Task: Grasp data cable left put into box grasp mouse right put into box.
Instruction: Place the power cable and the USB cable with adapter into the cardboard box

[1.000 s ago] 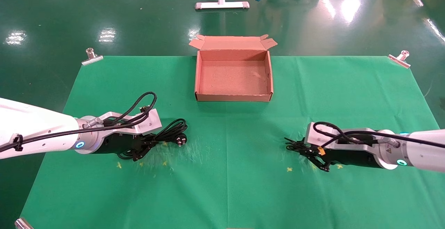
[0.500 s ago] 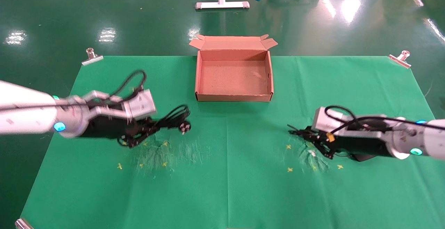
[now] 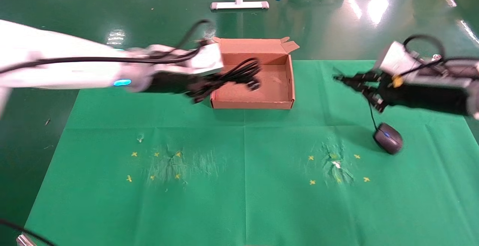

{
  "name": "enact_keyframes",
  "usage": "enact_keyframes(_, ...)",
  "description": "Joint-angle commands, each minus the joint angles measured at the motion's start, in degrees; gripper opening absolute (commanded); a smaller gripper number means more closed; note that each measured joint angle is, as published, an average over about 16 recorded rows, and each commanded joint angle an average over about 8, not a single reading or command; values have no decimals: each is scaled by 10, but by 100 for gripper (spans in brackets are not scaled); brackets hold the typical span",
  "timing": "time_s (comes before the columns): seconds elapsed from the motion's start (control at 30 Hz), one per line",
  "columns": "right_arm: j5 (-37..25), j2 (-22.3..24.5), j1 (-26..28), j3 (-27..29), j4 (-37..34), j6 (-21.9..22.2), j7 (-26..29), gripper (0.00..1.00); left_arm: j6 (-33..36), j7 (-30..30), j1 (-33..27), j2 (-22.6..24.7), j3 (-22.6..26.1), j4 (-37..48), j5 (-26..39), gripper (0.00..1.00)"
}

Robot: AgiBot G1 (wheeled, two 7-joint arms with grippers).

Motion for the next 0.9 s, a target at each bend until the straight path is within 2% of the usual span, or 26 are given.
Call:
enact_keyframes(0.03, 8, 10, 8, 10, 5, 2, 3, 0, -47, 41, -3, 44, 3, 57, 11, 0)
enact_keyframes(0.17, 23, 32, 7, 23, 14, -1, 0, 0, -116, 121, -11, 96, 22, 144, -10, 0)
enact_keyframes(0.3, 33, 48, 4, 32, 12, -2, -6, 0, -158, 167, -15, 110, 67, 181, -51, 0)
enact_keyframes(0.33, 35, 50, 4, 34, 11, -2, -8, 0, -165, 171, -16, 110, 80, 186, -61, 6)
enact_keyframes(0.57, 49, 57, 1, 42, 5, 0, -18, 0, -204, 176, -30, 110, 162, 205, -129, 94)
enact_keyframes(0.6, 51, 57, 0, 43, 4, 2, -18, 0, -208, 176, -33, 110, 171, 207, -137, 100)
enact_keyframes(0.9, 75, 64, -2, 64, 12, 20, -4, 0, -235, 177, -52, 108, 237, 227, -203, 100)
